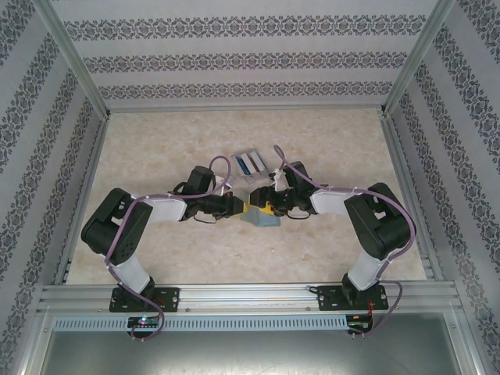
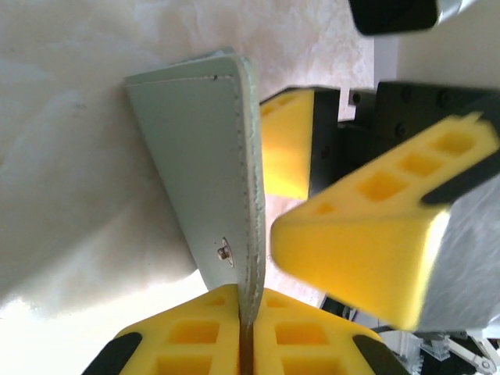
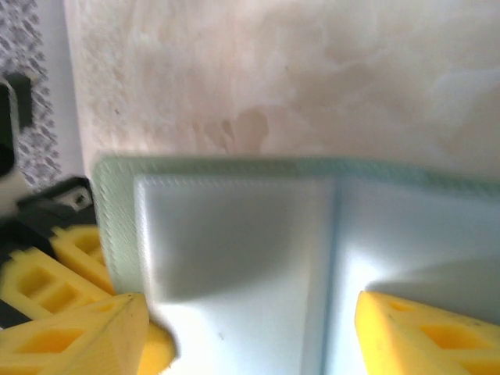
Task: Put the credit cards into the card holder
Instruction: Open the card holder at the center of the table.
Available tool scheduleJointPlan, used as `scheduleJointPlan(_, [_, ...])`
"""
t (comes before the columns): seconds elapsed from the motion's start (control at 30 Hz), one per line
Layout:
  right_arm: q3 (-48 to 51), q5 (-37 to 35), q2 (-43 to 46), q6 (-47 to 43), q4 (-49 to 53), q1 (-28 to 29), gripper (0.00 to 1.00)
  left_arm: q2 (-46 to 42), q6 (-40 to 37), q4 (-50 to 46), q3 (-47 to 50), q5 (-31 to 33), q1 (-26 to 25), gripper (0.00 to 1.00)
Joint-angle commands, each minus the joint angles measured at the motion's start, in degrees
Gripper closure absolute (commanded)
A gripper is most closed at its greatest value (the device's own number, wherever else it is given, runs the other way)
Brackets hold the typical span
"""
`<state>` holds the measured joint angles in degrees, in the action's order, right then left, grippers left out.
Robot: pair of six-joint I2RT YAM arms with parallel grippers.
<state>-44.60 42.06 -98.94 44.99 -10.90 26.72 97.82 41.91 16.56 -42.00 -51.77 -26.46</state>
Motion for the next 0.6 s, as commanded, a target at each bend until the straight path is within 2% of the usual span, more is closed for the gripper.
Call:
scheduleJointPlan(0.0, [0.38,2.75,-1.62,4.70,-6.22,-0.62,0.29,1.67,-3.97,-0.69,-1.40,-2.89,0.30,0.90])
scheduleJointPlan(0.17, [-1.66,0.90,-3.51,4.87,-4.32,-0.15,0.29,2.56,-4.32,-0.74,-1.90,-3.50,0.35,0.91])
scheduleJointPlan(0.33, [-1.60,-2.89,-3.90,2.82,-0.29,1.21,0.35,3.35,-3.81,-0.53,-2.43,-3.53,0.37,0.90])
scheduleJointPlan(0.5, [-0.44,-4.20,-4.61,2.55,-0.40,1.82,0.45,4.04,-3.59,-0.15,-2.58,-3.41,0.44,0.88])
scheduleJointPlan(0.57, [0.03,-4.62,-4.28,2.82,-0.78,1.75,0.43,3.88,-3.54,-0.39,-2.58,-3.23,0.43,0.86])
